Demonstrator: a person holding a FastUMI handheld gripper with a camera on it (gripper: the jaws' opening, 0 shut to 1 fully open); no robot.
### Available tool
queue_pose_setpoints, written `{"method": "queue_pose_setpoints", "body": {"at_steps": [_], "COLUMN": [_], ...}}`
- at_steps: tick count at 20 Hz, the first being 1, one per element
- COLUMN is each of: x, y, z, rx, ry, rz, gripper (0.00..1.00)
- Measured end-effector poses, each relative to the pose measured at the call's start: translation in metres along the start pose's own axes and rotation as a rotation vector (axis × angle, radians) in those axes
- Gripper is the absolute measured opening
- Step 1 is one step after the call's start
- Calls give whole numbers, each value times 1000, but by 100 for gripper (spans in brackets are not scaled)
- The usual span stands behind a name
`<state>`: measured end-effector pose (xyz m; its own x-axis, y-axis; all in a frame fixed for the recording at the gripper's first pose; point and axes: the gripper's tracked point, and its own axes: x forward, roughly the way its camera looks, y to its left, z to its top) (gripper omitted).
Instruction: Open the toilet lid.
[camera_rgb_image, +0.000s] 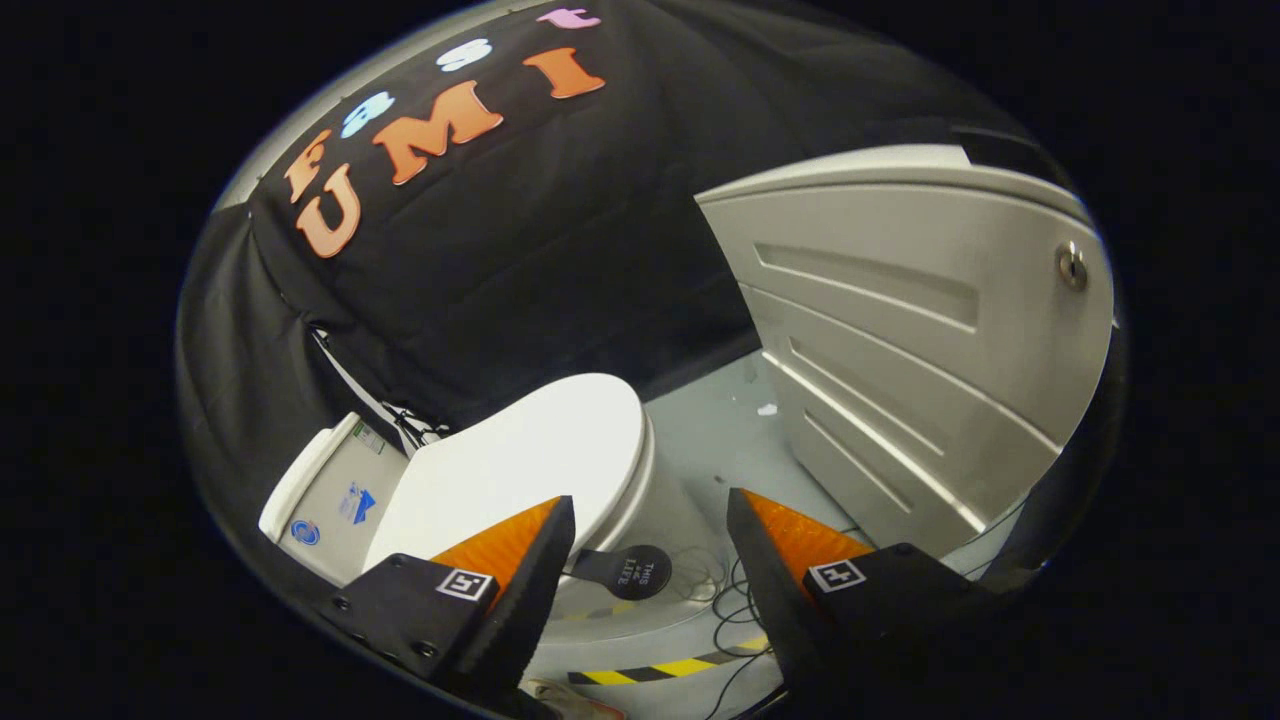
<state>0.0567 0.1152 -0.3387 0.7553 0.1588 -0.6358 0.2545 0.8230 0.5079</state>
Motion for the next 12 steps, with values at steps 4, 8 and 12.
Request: {"method": "queue_pose_setpoints", "body": {"at_steps": [4,8,12], "x": [8,17,23], "y": [-16,-6,3], "z": [-3,-19,-23], "rx": [122,213,260], "ry": [35,108,136], "rz": [-10,62,111], "gripper": [98,97,95]}}
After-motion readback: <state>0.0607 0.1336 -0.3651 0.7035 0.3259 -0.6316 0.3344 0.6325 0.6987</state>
